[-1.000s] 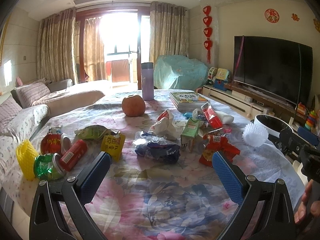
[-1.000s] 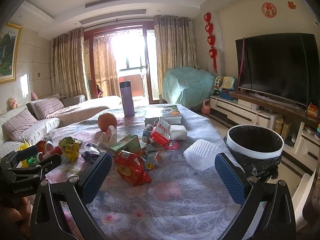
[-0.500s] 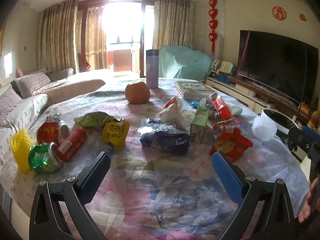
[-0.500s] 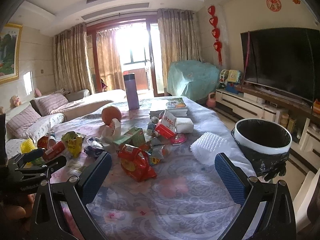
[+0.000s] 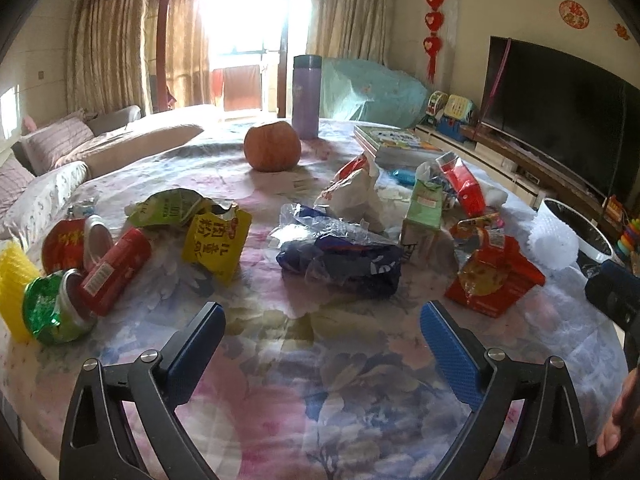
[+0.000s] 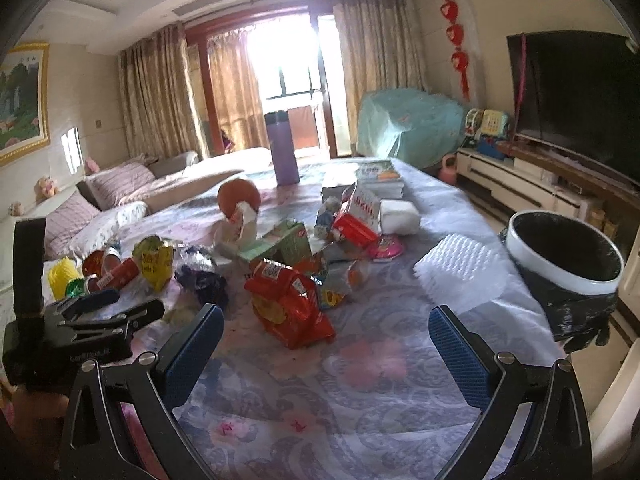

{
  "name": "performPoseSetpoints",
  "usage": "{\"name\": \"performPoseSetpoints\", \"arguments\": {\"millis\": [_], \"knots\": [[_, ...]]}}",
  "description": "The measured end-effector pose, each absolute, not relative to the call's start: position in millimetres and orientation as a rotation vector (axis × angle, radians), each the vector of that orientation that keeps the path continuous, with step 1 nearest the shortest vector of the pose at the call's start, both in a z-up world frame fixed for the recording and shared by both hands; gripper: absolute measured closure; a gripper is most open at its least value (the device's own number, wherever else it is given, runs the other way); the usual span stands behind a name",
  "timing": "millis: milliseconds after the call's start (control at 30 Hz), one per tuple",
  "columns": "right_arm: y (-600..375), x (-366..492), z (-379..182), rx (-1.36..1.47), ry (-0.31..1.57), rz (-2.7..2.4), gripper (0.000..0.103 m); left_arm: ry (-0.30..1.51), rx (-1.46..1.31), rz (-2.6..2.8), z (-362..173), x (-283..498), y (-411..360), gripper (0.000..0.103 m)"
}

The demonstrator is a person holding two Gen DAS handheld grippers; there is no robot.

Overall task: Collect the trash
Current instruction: 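Grasp the clear-and-blue plastic bag with the left tool while the right tool grasps the red wrapper, then carry the plastic bag and red wrapper in both tools over the black bin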

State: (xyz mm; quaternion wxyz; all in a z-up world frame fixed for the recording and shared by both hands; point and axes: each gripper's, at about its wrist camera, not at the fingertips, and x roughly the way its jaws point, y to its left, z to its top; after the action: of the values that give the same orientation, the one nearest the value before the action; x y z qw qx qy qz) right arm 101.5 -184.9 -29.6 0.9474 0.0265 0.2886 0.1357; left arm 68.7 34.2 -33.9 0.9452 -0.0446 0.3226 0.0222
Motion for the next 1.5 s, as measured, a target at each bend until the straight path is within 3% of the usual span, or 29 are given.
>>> {"name": "performPoseSetpoints", "arguments": {"millis": [233, 533, 600, 633, 667, 700, 800, 833, 900, 1033, 1500], "knots": [[-178.1, 126.2, -47.5, 0.053, 0.691, 0.314, 0.006, 0.717, -0.108, 0.025, -44.2, 100.0, 39.0, 0.010], [-166.4, 157.7, -60.9, 0.079, 0.782, 0.389, 0.024, 0.760, -0.169, -0.025, -43.6, 140.4, 46.7, 0.011], [-164.2, 162.8, -63.9, 0.086, 0.800, 0.403, 0.038, 0.766, -0.164, -0.036, -45.1, 148.8, 44.9, 0.019], [-164.0, 164.8, -65.8, 0.093, 0.812, 0.416, 0.043, 0.773, -0.159, -0.039, -47.3, 152.7, 44.2, 0.030], [-164.5, 166.5, -67.9, 0.102, 0.825, 0.427, 0.056, 0.792, -0.152, -0.045, -51.0, 157.9, 42.4, 0.043], [-164.2, 168.2, -70.1, 0.107, 0.835, 0.435, 0.069, 0.802, -0.150, -0.051, -53.2, 161.7, 41.4, 0.048], [-167.5, 167.1, -72.0, 0.128, 0.845, 0.461, 0.092, 0.808, -0.131, -0.062, -56.6, 165.7, 38.3, 0.061], [-169.2, 165.3, -70.8, 0.132, 0.841, 0.468, 0.093, 0.803, -0.126, -0.070, -56.1, 164.2, 37.3, 0.070], [-171.2, 159.7, -67.0, 0.127, 0.825, 0.477, 0.099, 0.798, -0.122, -0.080, -55.2, 161.1, 35.4, 0.073], [-174.1, 149.6, -59.9, 0.124, 0.799, 0.502, 0.099, 0.787, -0.113, -0.087, -53.2, 147.3, 30.2, 0.079], [-226.0, 124.3, -36.4, 0.188, 0.717, 0.439, 0.099, 0.725, -0.071, -0.221, -13.7, 97.5, -19.7, 0.081]]}}
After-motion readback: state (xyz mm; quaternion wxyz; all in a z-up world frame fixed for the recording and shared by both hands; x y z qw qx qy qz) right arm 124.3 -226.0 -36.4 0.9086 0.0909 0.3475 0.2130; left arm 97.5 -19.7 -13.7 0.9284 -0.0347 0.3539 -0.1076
